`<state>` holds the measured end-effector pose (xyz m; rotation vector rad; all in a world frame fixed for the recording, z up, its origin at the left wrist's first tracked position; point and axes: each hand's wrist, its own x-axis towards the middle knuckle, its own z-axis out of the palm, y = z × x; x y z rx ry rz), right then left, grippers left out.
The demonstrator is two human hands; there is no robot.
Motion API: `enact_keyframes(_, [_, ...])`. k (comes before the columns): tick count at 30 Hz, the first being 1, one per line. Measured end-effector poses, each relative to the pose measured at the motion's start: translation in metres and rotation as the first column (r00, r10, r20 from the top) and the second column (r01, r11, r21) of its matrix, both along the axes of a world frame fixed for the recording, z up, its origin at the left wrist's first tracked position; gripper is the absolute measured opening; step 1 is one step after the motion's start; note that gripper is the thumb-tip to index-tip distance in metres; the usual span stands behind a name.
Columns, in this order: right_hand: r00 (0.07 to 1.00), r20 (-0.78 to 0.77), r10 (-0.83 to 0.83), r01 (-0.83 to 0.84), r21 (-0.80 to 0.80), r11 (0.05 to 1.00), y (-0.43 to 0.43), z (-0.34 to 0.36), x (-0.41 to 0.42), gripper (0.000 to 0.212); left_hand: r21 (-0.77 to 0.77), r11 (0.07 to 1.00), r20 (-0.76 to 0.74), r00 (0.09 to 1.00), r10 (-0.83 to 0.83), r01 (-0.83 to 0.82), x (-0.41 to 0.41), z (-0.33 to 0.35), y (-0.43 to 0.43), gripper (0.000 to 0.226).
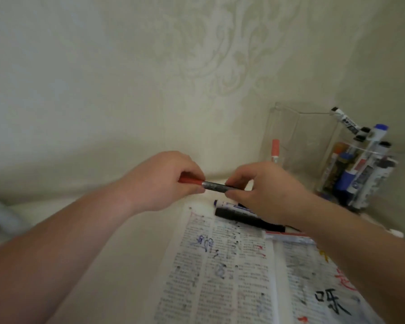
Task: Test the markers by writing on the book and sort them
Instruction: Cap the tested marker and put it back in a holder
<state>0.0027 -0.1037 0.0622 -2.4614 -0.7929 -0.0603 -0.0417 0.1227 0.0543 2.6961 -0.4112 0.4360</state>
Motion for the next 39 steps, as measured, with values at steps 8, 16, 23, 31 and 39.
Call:
enact_keyframes(8, [0.96,0.206,0.19,-0.104,-0.365,0.925,0.103,-0.035,0.021,0.017,0.202,0.939,0.024,0.96,0.279,-0.278,-0.017,-0.05,0.057,0.027])
enact_keyframes(16, [0.962,0.268,0.057,0.026,-0.295,0.955,0.102,-0.034,0.034,0.019,0.168,0.892,0.101,0.907,0.409,-0.42,0.005,-0.062,0.063,0.016])
enact_keyframes(23, [0.98,0.15,-0.13,0.168,-0.275,0.947,-0.021,0.008,0.014,0.005,0.032,0.983,-0.004,0.983,0.182,-0.182,0.01,-0.023,0.005,0.018])
enact_keyframes(31, [0.924,0.097,-0.37,0.362,-0.535,0.763,-0.141,0.004,0.004,0.013,-0.094,0.986,-0.097,0.985,-0.144,0.135,0.021,-0.018,-0.118,0.017])
enact_keyframes(39, [0.953,-0.008,-0.304,0.28,-0.369,0.886,-0.173,-0.01,-0.002,0.021,-0.037,0.983,0.037,0.983,-0.179,0.18,0.021,-0.045,-0.125,0.024])
